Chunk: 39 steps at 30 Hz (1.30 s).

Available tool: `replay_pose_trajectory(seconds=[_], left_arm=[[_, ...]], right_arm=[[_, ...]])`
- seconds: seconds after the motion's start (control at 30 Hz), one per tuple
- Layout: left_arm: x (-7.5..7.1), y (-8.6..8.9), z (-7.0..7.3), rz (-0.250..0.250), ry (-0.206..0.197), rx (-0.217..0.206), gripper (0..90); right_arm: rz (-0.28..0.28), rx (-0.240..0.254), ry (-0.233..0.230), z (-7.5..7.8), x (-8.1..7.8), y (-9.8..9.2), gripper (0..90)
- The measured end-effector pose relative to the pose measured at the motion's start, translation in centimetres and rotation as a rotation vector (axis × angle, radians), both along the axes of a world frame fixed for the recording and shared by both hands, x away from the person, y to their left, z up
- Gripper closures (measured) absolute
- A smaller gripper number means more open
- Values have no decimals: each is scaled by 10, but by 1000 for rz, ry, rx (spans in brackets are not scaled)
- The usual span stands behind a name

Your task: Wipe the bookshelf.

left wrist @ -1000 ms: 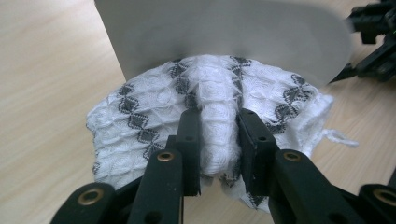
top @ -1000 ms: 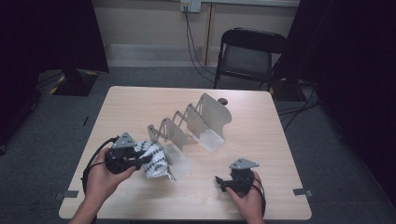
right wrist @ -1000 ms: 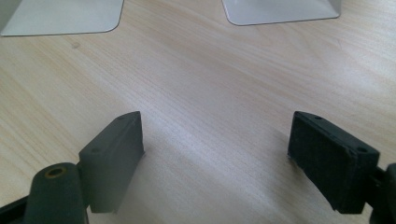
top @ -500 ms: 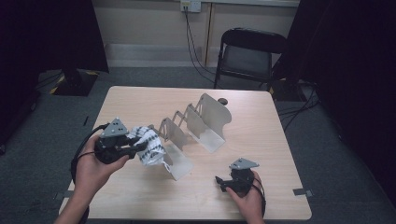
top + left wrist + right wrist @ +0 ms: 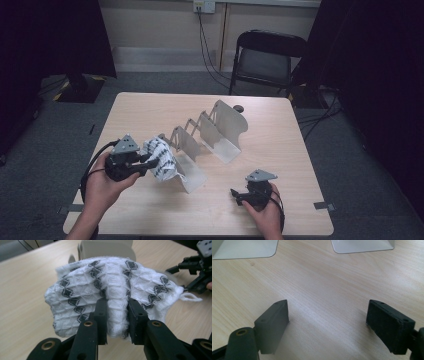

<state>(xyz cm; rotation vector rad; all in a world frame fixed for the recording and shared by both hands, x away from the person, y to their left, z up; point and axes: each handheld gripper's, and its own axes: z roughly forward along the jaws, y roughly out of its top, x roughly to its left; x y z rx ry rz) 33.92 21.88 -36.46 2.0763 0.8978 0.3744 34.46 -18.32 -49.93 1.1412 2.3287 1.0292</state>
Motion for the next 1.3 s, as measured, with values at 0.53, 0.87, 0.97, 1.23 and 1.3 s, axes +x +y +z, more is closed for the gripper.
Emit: replay_pose_trajectory(seconds=[0.53,0.87,0.97,1.23,1.3], left_arm=[[6,-10,-83,-4,131,70,719],[4,-16,-105,-23,148,117,714],[2,-20,-108,-28,152,124,711],[-8,-23,-86,-29,174,66,712],[-12,-24,-74,-30,164,37,712]], right_arm=[[0,0,0,0,0,0,172],[0,0,0,0,0,0,172],[0,0,0,0,0,0,172],[0,0,0,0,0,0,172],[0,0,0,0,0,0,172]])
